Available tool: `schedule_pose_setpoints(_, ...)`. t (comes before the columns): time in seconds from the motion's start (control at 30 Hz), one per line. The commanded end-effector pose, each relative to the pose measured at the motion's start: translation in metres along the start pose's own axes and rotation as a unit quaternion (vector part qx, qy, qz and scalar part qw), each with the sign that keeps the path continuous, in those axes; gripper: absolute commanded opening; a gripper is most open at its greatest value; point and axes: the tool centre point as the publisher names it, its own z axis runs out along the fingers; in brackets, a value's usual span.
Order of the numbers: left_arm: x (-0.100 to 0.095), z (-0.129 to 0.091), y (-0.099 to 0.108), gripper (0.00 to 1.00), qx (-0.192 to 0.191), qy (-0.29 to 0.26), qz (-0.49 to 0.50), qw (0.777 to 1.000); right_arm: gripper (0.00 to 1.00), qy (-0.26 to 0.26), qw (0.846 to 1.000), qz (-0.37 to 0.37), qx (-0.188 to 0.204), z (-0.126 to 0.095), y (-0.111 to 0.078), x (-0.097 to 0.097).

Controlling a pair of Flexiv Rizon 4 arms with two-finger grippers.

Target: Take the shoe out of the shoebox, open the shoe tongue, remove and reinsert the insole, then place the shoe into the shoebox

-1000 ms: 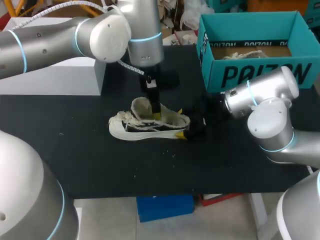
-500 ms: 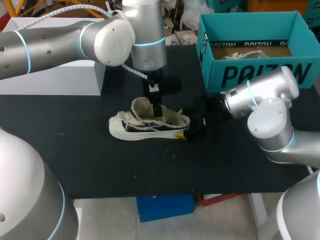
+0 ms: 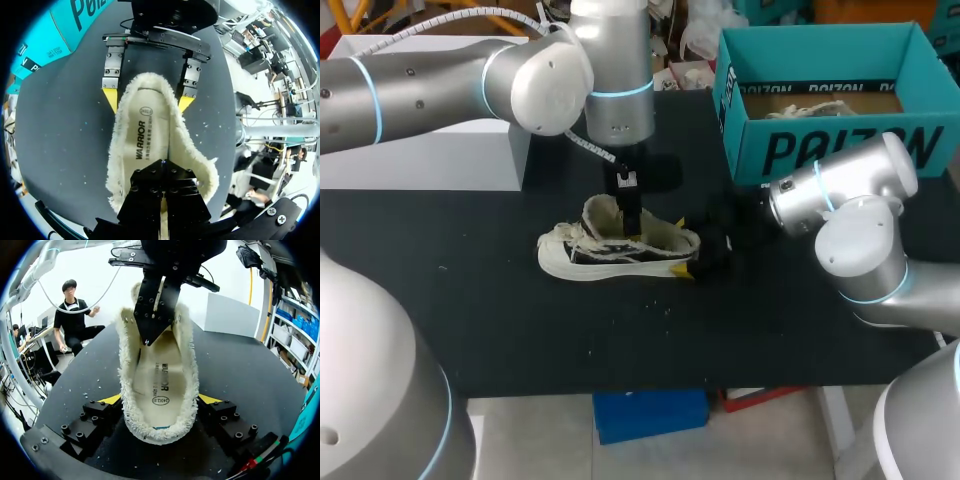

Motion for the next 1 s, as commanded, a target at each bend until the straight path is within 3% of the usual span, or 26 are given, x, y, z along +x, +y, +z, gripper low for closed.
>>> schedule_pose_setpoints(0.03, 0.001, 0.000, 0.003, 0.00, 0.000, -0.002, 0.001, 1.000, 0.00, 0.000, 1.000, 0.001, 0.001, 0.002, -0.002, -0.001)
schedule_pose_setpoints(0.37, 0.005, 0.028, 0.001, 0.00, -0.008, 0.025, 0.003, 1.000, 0.00, 0.000, 1.000, 0.001, 0.001, 0.002, -0.002, -0.001)
schedule_pose_setpoints(0.7, 0.010, 0.044, -0.005, 0.00, -0.018, 0.015, -0.005, 1.000, 0.00, 0.000, 1.000, 0.001, 0.001, 0.002, -0.002, -0.001)
schedule_pose_setpoints(0.97, 0.011, 0.050, -0.002, 0.00, 0.004, 0.005, -0.017, 1.000, 0.00, 0.000, 1.000, 0.001, 0.001, 0.002, -0.002, -0.001)
schedule_pose_setpoints(1.0, 0.011, 0.050, -0.002, 0.07, 0.005, 0.003, -0.018, 1.000, 0.00, 0.000, 1.000, 0.001, 0.001, 0.002, -0.002, -0.001)
